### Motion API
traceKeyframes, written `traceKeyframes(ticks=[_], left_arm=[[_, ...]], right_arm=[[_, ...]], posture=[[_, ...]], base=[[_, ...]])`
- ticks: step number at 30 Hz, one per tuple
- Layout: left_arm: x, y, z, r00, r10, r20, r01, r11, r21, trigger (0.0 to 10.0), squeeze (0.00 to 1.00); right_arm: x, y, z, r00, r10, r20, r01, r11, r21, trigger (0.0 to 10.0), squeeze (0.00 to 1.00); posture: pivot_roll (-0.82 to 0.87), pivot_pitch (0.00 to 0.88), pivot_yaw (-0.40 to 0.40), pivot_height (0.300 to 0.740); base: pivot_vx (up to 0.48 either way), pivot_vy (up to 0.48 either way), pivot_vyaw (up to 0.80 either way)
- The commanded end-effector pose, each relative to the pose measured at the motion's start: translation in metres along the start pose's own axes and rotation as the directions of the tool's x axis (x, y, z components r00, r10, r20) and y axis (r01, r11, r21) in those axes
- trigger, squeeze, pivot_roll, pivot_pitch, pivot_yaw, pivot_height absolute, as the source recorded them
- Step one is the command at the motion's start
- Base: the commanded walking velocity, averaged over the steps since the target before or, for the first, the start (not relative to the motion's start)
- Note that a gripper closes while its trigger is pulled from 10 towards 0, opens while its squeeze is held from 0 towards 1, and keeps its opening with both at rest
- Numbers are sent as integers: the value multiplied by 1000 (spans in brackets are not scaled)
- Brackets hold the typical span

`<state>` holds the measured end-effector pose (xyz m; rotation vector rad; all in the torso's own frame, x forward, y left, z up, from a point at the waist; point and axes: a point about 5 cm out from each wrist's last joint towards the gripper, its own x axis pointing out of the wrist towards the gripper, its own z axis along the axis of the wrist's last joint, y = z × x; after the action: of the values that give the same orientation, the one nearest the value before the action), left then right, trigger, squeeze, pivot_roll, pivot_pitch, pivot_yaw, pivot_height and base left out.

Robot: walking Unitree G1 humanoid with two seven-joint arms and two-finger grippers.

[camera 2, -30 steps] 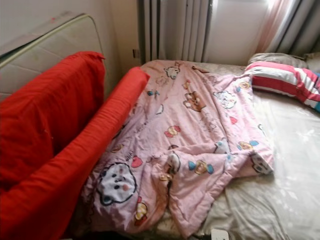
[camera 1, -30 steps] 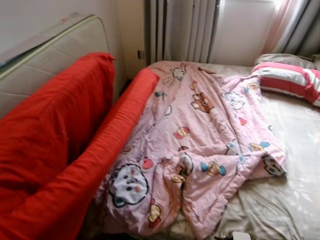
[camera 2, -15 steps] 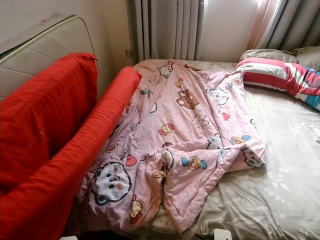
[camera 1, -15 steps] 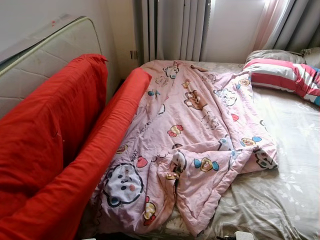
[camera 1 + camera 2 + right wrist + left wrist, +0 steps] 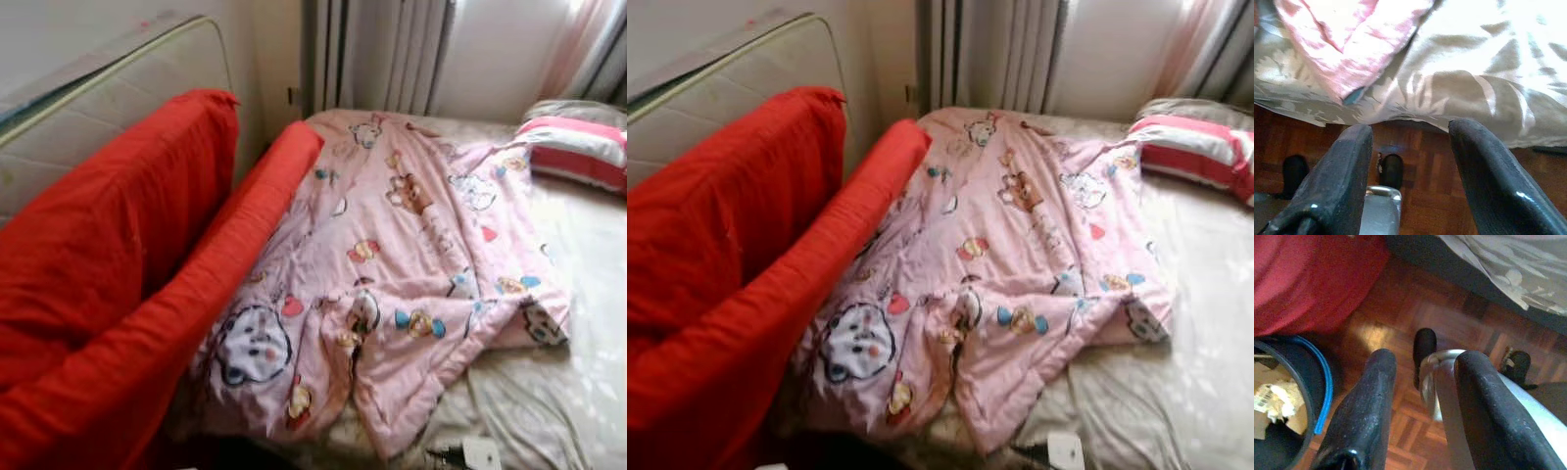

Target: Clean up the room

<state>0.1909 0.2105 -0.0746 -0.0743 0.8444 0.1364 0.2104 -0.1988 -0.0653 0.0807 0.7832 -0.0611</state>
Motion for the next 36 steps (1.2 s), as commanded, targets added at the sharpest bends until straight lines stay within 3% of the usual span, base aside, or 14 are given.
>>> traceKeyframes(ticks=[1, 2, 3, 9, 14, 19, 27, 36], left_arm=[[0, 4, 2, 1000, 5, 21, -4, 1000, -15, 10000, 0], [1, 5, 10, 998, -2, 57, 3, 1000, -16, 10000, 0], [2, 7, 27, 989, -14, 145, 18, 1000, -25, 10000, 0], [2, 0, 64, 942, -66, 329, 73, 997, -9, 10000, 0], [-5, -10, 86, 870, -90, 486, 100, 995, 5, 10000, 0], [-21, -15, 96, 792, -78, 606, 102, 995, -6, 10000, 0], [-26, -23, 119, 754, -87, 651, 114, 994, 1, 10000, 0], [-28, -26, 123, 757, -104, 645, 127, 992, 10, 10000, 0]], right_arm=[[-2, -2, -3, 1000, -3, 6, 3, 1000, 6, 10000, 0], [0, -1, 5, 999, 5, 44, -5, 1000, 0, 10000, 0], [3, 1, 27, 989, 19, 146, -14, 999, -33, 10000, 0], [3, 3, 70, 934, 52, 353, -38, 998, -48, 10000, 0], [-3, 6, 90, 868, 83, 489, -45, 995, -89, 10000, 0], [-13, 5, 91, 815, 72, 575, -32, 996, -79, 10000, 0], [-13, 8, 93, 821, 47, 569, 2, 996, -85, 10000, 0], [-14, 12, 98, 818, 48, 573, -1, 997, -82, 10000, 0]], posture=[[-50, 198, -17, 740], [-50, 198, -17, 740], [-42, 201, -15, 740], [-48, 206, -12, 740], [-50, 219, -15, 740], [-46, 228, -18, 740], [-49, 237, -17, 740], [-54, 235, -9, 693]], base=[[0, 0, 0], [0, 0, 0], [0, 0, 0], [0, 0, 0], [0, 0, 0], [0, 0, 0], [0, 0, 0], [0, 0, 0]])
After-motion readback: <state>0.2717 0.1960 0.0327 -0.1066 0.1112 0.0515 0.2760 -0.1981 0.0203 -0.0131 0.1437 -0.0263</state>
